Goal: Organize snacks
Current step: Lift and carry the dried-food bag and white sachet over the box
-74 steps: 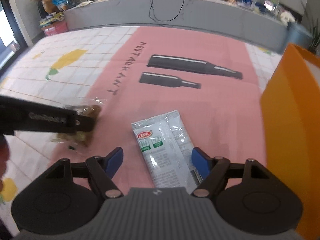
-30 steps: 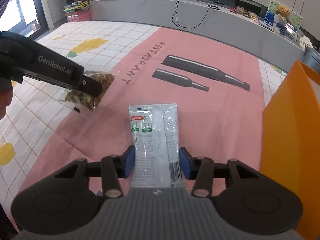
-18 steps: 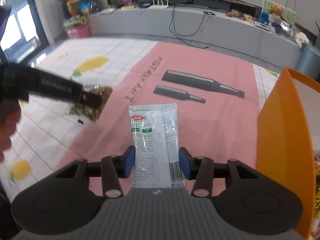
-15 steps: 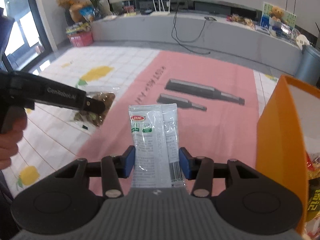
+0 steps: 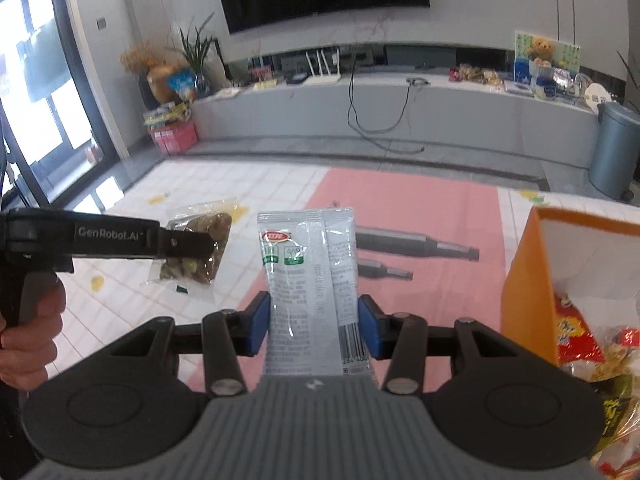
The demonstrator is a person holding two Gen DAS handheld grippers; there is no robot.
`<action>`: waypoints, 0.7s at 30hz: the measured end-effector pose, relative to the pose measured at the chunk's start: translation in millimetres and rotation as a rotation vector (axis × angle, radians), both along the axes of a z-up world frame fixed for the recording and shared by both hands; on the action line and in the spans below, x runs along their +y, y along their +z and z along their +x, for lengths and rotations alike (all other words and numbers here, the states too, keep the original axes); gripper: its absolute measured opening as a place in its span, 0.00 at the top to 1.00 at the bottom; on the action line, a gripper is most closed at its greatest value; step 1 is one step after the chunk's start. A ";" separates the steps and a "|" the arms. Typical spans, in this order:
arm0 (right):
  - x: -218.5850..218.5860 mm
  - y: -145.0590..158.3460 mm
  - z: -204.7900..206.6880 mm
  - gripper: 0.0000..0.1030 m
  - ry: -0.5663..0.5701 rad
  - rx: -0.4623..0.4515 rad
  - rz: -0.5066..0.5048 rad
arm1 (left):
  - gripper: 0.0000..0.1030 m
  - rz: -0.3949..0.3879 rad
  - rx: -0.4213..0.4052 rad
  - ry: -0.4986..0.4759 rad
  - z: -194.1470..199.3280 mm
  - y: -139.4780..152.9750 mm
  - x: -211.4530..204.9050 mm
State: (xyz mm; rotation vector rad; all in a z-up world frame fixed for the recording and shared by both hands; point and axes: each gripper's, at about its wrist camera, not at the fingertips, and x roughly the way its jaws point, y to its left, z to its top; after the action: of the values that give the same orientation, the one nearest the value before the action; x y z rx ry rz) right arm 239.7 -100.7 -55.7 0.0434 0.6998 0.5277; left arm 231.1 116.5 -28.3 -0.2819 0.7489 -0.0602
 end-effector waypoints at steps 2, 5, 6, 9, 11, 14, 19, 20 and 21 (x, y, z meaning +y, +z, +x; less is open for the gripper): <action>-5.6 7.6 -1.6 0.55 -0.008 -0.011 0.022 | 0.65 0.000 -0.020 -0.008 -1.9 9.4 -4.8; -16.4 22.7 -6.9 0.55 -0.021 -0.044 0.050 | 0.65 -0.014 -0.033 -0.027 -2.8 22.2 -13.6; -21.8 28.5 -8.6 0.55 -0.025 -0.057 0.066 | 0.65 -0.015 -0.040 -0.037 -3.5 27.4 -18.3; -41.4 41.3 -11.5 0.55 -0.058 -0.076 0.120 | 0.65 0.000 -0.064 -0.056 -4.8 41.0 -33.3; -54.7 50.5 -13.9 0.55 -0.101 -0.093 0.125 | 0.65 0.006 -0.078 -0.068 -5.1 49.1 -44.3; -75.0 65.0 -22.7 0.55 -0.141 -0.144 0.144 | 0.65 0.012 -0.102 -0.100 -4.6 62.6 -66.0; -127.9 87.9 -38.5 0.55 -0.251 -0.198 0.263 | 0.65 0.043 -0.136 -0.151 -2.5 76.7 -108.0; -138.3 91.8 -41.3 0.55 -0.273 -0.208 0.279 | 0.65 0.037 -0.138 -0.157 -0.4 77.1 -115.5; -151.4 95.7 -44.5 0.55 -0.300 -0.221 0.294 | 0.65 0.027 -0.138 -0.165 2.5 77.7 -124.7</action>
State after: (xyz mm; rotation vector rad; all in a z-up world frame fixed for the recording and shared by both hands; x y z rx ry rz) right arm 195.2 -252.2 40.0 0.3543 0.3857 0.3365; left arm 233.7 -8.2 49.4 -0.1875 0.6337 -0.2236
